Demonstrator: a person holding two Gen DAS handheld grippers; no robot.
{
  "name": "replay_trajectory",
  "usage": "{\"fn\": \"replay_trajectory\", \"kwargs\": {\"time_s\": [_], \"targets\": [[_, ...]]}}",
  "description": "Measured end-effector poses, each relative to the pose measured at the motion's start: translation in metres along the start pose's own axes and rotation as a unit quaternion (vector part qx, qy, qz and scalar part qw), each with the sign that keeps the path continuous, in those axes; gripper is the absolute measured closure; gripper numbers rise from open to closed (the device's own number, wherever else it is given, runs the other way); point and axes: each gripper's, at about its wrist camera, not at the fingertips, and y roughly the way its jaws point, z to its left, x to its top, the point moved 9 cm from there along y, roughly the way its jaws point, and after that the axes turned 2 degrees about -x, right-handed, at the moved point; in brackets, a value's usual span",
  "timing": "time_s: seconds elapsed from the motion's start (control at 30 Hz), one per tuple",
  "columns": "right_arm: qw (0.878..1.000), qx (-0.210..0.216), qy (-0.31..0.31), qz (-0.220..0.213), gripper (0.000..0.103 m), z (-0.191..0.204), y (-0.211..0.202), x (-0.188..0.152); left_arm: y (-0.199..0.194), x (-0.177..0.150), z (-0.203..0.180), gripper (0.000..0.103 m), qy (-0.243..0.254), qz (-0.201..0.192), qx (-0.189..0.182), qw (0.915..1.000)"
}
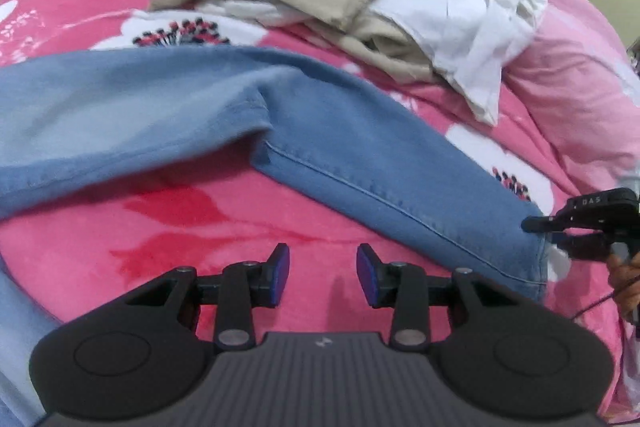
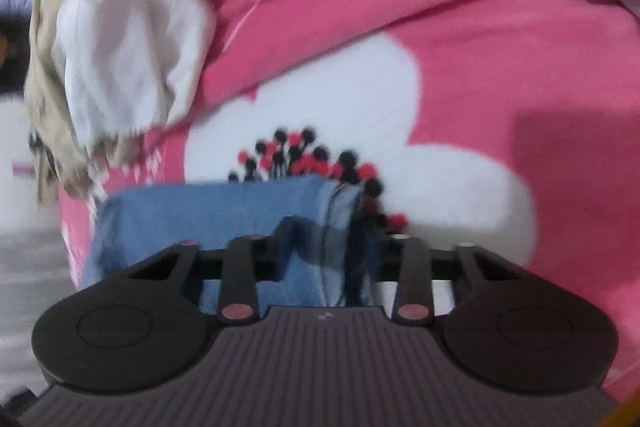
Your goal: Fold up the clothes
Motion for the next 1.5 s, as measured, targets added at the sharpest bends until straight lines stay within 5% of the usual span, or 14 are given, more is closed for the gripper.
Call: {"fn": "replay_trajectory", "kwargs": {"time_s": [0.1,0.3,0.5,0.57,0.63,0.8,0.93,1.1,1.2,1.37,1.47,1.5], "targets": [[0.993,-0.016,-0.105,-0.048,0.093,0.031,-0.027,0.008,-0.001,-0.001,0.003,0.065,-0.009,0.001,0.011,0.9999],[0.917,-0.093,-0.362,-0.136,0.092,0.106,-0.078,0.068,0.002,0.003,0.027,0.065,-0.013,0.006,0.044,0.9989],[0.888,-0.203,-0.406,-0.072,0.077,0.099,0.001,0.118,0.009,-0.002,0.053,0.065,-0.021,0.035,0.070,0.9967],[0.872,-0.263,-0.405,-0.083,0.077,0.083,0.014,0.130,0.003,-0.006,0.064,0.065,-0.030,0.042,0.077,0.9957],[0.878,-0.267,-0.379,-0.119,0.077,0.078,-0.001,0.132,-0.009,-0.013,0.075,0.065,-0.040,0.043,0.082,0.9950],[0.909,-0.177,-0.320,-0.200,0.075,0.077,-0.079,0.083,-0.066,-0.049,0.110,0.065,-0.078,0.055,0.109,0.9895],[0.939,-0.113,-0.295,-0.132,0.064,0.061,-0.110,-0.010,-0.104,-0.093,0.132,0.063,-0.122,0.077,0.115,0.9828],[0.984,-0.112,-0.135,-0.007,0.061,-0.016,-0.104,-0.122,-0.109,-0.142,0.135,0.063,-0.154,0.118,0.110,0.9749],[0.989,-0.103,-0.106,-0.003,0.061,-0.034,-0.086,-0.153,-0.102,-0.160,0.126,0.063,-0.158,0.135,0.102,0.9729],[0.992,-0.084,-0.095,0.002,0.059,-0.036,-0.046,-0.158,-0.091,-0.179,0.102,0.063,-0.138,0.154,0.088,0.9744],[0.989,-0.079,-0.122,-0.001,0.096,-0.022,-0.048,-0.163,-0.089,-0.185,0.090,0.063,-0.137,0.154,0.084,0.9749],[0.988,-0.078,-0.135,-0.008,0.097,-0.015,-0.058,-0.161,-0.090,-0.186,0.088,0.063,-0.140,0.153,0.084,0.9747]]}}
